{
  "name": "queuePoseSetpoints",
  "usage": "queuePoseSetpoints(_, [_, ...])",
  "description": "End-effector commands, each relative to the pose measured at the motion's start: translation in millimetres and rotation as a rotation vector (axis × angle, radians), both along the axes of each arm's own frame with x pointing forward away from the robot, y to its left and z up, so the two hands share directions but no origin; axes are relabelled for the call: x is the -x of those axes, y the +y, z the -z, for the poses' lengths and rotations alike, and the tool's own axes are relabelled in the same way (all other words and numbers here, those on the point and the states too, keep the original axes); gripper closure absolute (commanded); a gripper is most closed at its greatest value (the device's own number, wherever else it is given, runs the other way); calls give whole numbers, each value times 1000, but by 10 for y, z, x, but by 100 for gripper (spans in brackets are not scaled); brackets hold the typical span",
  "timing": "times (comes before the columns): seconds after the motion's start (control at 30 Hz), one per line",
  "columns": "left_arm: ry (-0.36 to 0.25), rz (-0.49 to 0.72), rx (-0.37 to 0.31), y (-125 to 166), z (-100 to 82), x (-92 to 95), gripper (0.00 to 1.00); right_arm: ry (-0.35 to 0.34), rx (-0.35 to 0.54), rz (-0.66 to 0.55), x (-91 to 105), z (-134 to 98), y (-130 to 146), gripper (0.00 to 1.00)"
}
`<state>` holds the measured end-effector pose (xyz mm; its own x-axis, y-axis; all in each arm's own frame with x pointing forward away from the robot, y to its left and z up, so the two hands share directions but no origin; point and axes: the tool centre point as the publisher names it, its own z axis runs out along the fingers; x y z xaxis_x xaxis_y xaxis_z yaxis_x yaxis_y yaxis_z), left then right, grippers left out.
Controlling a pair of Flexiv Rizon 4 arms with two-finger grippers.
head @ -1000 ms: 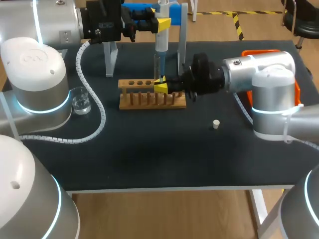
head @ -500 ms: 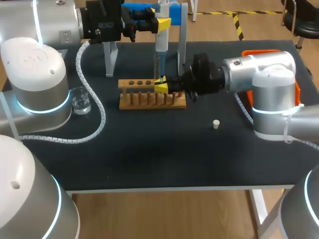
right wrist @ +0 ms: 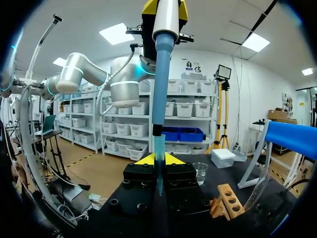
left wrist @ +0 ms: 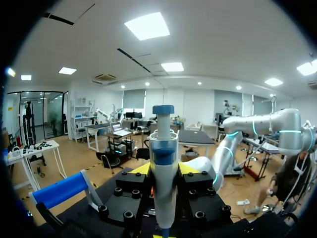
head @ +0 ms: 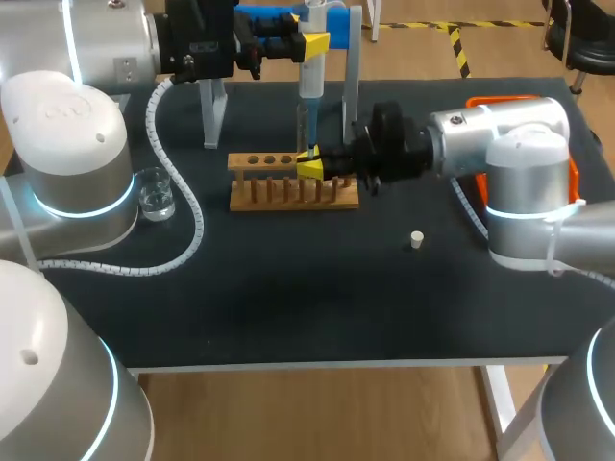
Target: Invert the test tube, pick up the pipette, mount the tip to pipette, aspirate from beaker and dispense into the tube, eject the tip, return the pipette, and cap with the stopper.
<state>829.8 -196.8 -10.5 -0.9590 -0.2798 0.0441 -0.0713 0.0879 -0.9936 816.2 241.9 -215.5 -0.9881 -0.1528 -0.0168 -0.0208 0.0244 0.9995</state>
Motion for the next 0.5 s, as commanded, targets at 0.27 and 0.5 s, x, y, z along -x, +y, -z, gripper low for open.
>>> queuePoseSetpoints(0.27, [1, 1, -2, 6, 13, 5, 100, 4, 0, -3, 11, -16, 6, 100])
queuePoseSetpoints(0.5, [1, 1, -2, 6, 13, 5, 100, 4, -3, -6, 28, -21, 11, 100])
